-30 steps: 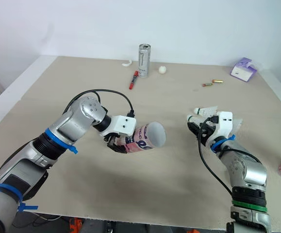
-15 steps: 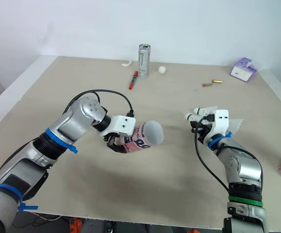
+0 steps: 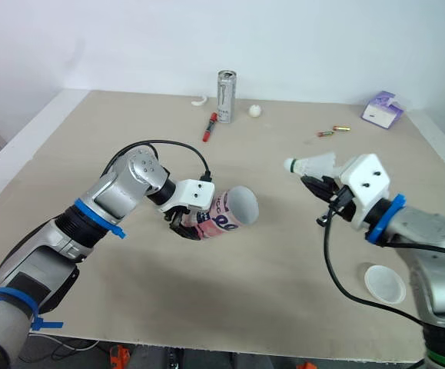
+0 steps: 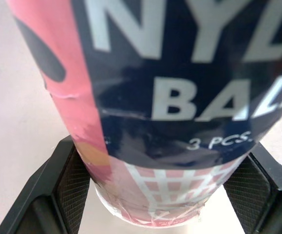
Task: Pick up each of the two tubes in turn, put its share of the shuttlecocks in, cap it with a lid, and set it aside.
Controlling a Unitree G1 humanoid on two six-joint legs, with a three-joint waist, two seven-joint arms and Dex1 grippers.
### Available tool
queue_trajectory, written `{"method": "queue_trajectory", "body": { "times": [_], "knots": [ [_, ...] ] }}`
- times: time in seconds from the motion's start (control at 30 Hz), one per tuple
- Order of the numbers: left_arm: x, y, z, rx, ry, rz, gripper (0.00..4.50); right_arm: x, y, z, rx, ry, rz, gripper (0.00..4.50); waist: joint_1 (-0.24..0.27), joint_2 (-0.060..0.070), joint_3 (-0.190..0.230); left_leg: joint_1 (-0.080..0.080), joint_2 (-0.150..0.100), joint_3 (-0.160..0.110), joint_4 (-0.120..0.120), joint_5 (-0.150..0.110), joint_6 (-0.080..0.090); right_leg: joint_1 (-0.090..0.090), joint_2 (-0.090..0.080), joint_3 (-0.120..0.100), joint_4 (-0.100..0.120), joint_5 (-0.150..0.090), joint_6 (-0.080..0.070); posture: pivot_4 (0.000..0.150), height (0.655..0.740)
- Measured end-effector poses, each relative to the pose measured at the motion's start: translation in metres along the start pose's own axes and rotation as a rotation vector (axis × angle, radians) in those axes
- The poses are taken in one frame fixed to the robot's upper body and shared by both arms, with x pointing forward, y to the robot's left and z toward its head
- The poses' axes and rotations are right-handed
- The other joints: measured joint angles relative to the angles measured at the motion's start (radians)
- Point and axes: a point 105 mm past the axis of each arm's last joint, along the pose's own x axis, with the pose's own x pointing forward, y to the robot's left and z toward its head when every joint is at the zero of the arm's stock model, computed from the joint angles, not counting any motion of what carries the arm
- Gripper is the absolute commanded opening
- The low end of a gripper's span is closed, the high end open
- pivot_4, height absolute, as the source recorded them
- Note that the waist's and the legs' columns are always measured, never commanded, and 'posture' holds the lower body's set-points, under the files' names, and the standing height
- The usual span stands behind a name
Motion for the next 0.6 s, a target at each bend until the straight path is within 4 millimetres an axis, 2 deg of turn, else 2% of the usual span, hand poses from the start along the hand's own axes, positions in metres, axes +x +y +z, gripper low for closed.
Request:
{"method": "queue_trajectory", "body": {
  "times": [0.07,0.17,0.43,0.6],
  "knots": [
    [-0.001,0.002,-0.001,-0.006,0.002,0.003,3.63,-0.003,0.013,0.016,-0.097,-0.020,0.115,0.03,0.000,-0.001,0.000,0.000,0.000,0.000,0.000,0.000,0.000,0.000,0.000,0.000,0.000,-0.001,0.000,0.150,0.7400],
    [-0.001,0.003,-0.001,-0.007,0.002,0.005,3.63,-0.005,0.025,0.021,-0.146,-0.010,0.213,0.03,0.000,-0.001,0.001,-0.001,0.000,0.000,0.000,0.000,0.000,0.000,0.000,0.000,0.000,-0.001,-0.001,0.150,0.7400],
    [-0.001,0.004,0.000,-0.009,0.002,0.008,3.63,0.008,0.039,0.022,-0.249,0.005,0.331,0.03,0.000,-0.001,0.001,0.000,0.000,0.001,0.000,0.000,0.000,-0.001,0.000,0.000,0.000,-0.001,-0.001,0.150,0.7400],
    [0.000,0.004,0.002,-0.008,-0.003,0.005,3.63,0.017,0.045,0.011,-0.310,0.039,0.391,0.03,0.000,-0.001,0.001,-0.001,0.000,0.001,0.000,0.000,0.000,-0.002,-0.001,0.000,0.000,-0.001,-0.002,0.150,0.7400]
  ]
}}
